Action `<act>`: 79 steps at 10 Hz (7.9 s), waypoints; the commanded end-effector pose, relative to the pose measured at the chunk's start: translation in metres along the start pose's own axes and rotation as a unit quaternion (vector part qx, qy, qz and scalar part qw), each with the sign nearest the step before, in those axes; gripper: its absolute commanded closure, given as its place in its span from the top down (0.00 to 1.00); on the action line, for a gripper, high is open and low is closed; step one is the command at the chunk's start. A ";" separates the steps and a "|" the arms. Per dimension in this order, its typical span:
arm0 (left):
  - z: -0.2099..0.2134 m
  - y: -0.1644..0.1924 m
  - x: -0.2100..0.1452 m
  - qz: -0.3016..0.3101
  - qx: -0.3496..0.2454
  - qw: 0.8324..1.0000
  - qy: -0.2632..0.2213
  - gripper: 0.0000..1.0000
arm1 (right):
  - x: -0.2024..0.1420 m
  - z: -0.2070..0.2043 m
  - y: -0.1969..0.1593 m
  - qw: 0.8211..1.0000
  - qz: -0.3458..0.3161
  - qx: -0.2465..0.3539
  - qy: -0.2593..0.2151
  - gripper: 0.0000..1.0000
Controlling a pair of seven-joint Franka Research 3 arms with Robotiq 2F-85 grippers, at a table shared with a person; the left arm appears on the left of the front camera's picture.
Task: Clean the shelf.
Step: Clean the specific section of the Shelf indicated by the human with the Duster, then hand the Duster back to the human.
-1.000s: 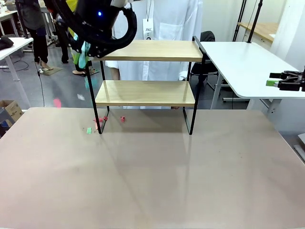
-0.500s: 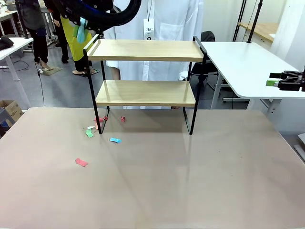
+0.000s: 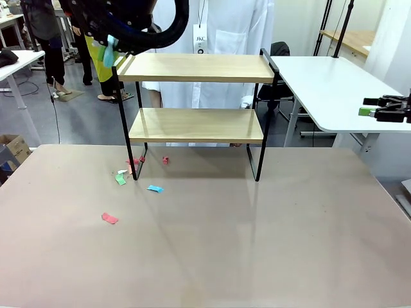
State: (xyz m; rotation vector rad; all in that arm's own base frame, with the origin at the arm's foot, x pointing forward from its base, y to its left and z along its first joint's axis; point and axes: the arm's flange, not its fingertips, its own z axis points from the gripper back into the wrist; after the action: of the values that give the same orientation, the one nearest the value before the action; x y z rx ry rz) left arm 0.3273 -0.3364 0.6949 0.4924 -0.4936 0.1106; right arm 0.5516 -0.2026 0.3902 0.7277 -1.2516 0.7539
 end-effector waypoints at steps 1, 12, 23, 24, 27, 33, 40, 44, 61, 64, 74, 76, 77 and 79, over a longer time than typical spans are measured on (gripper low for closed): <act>-0.009 0.035 -0.004 -0.022 -0.091 0.995 -0.015 0.13 | 0.003 -0.001 0.001 1.000 0.003 0.000 0.000 1.00; -0.075 0.157 -0.015 -0.302 -0.506 0.787 -0.183 0.13 | 0.003 -0.001 0.001 1.000 0.003 0.000 0.000 1.00; -0.103 0.143 -0.064 -0.732 -0.268 0.621 0.078 0.13 | 0.003 -0.001 0.001 1.000 0.003 0.000 0.000 1.00; -0.113 0.147 -0.063 -0.737 -0.242 0.621 0.113 0.13 | 0.003 -0.001 0.001 1.000 0.003 0.000 0.000 1.00; -0.129 0.133 -0.055 -0.717 -0.202 0.641 0.185 0.13 | 0.003 -0.001 0.001 1.000 0.003 0.000 0.000 1.00; -0.130 0.140 -0.069 -0.730 -0.232 0.627 0.143 0.13 | 0.003 -0.001 0.001 1.000 0.003 0.000 0.000 1.00; -0.130 0.140 -0.069 -0.730 -0.232 0.627 0.143 0.13 | 0.003 -0.001 0.001 1.000 0.003 0.000 0.000 1.00; -0.140 0.158 -0.075 -0.677 -0.301 0.669 0.059 0.13 | 0.041 -0.014 0.035 0.999 0.011 0.045 0.009 1.00; -0.207 0.055 -0.092 -0.608 -0.445 0.631 -0.184 0.13 | 0.092 -0.100 0.225 0.960 0.047 0.248 0.120 1.00; -0.207 0.055 -0.092 -0.608 -0.445 0.631 -0.184 0.13 | 0.077 -0.101 0.267 0.959 0.064 0.235 0.146 1.00; -0.207 0.055 -0.092 -0.608 -0.445 0.631 -0.184 0.13 | 0.000 -0.113 0.308 0.960 0.020 0.275 0.052 1.00; -0.207 0.055 -0.092 -0.608 -0.445 0.631 -0.184 0.13 | -0.009 -0.131 0.316 0.954 0.006 0.299 0.032 1.00; -0.207 0.055 -0.092 -0.608 -0.445 0.631 -0.184 0.13 | -0.012 -0.137 0.321 0.952 0.009 0.306 0.024 1.00; -0.207 0.055 -0.092 -0.608 -0.445 0.631 -0.184 0.13 | -0.014 -0.148 0.328 0.949 0.004 0.314 0.015 1.00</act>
State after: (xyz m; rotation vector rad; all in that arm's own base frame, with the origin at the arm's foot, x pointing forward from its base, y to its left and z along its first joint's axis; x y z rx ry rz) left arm 0.3255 -0.1874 0.5122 -0.2361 -0.4499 -1.5538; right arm 0.3700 0.0942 0.3782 1.2072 -0.9309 1.1842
